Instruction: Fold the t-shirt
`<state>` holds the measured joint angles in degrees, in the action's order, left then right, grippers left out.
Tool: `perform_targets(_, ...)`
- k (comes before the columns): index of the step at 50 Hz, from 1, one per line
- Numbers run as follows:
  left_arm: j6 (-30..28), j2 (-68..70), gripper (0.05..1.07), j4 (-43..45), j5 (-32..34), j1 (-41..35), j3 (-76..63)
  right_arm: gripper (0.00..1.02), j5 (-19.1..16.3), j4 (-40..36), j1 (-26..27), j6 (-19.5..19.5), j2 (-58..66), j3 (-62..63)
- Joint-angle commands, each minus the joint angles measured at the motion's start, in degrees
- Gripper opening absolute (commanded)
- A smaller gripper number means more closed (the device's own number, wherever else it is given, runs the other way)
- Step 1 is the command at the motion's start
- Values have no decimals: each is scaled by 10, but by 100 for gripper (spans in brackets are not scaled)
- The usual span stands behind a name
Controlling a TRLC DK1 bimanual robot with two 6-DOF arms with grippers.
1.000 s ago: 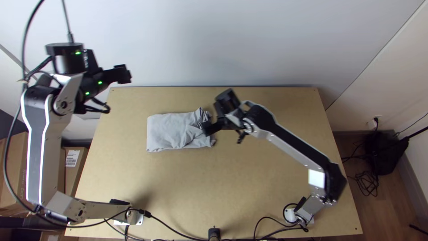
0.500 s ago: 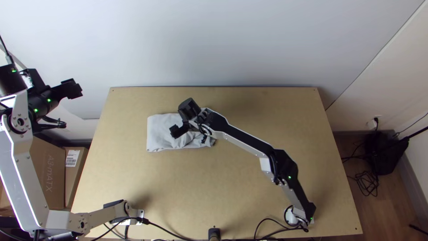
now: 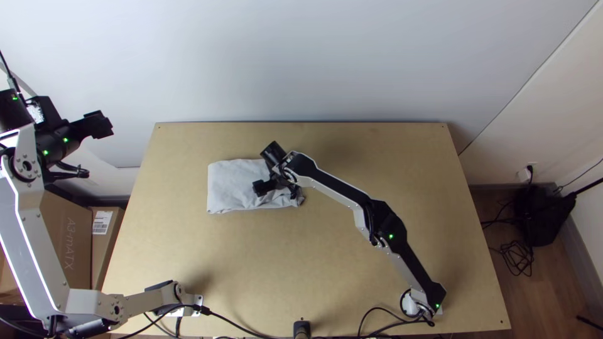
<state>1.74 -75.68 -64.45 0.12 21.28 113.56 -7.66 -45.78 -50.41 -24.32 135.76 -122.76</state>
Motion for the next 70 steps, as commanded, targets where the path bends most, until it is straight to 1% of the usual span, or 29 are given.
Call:
perform_targets(1, 13, -14, 103, 13, 17, 5, -4, 99, -13, -56, 2, -29, -59, 59)
perform_targets(5, 20, -24, 103, 18, 17, 5, -4, 99, -13, -75, 0, -46, -98, 107)
perform_targets(11, 26, -32, 103, 25, 35, 6, -4, 99, -17, -139, -5, -46, -143, 155)
perform_targets(13, 25, -34, 103, 26, 35, 6, -4, 99, -20, -139, -3, -47, -160, 171)
perform_targets(17, 24, -36, 103, 28, 35, 7, -5, 99, -43, -132, 19, -57, -179, 175)
perform_targets(21, 20, -36, 103, 35, 35, 8, -4, 99, -80, -100, 55, -67, -191, 167)
perform_targets(24, 16, -36, 103, 37, 35, 9, -4, 99, -126, -92, 84, -75, -189, 141)
perform_targets(28, 8, -36, 103, 37, 35, 10, -1, 99, -161, -81, 112, -75, -175, 102)
perform_targets(30, 2, -36, 103, 37, 35, 12, 2, 99, -192, -82, 128, -75, -160, 78)
perform_targets(36, -11, -37, 103, 37, 35, 16, 16, 99, -221, -77, 149, -84, -109, 23)
perform_targets(43, -16, -39, 103, 36, 34, 19, 25, 99, -232, -77, 160, -84, -42, -49)
perform_targets(48, -18, -41, 103, 33, 34, 27, 25, 99, -242, -77, 175, -94, 2, -86)
perform_targets(66, -18, -55, 103, 30, 34, 34, 40, 99, -249, -73, 185, -91, 66, -84)
perform_targets(70, -16, -63, 103, 29, 34, 33, 52, 99, -258, -73, 185, -90, 75, -82)
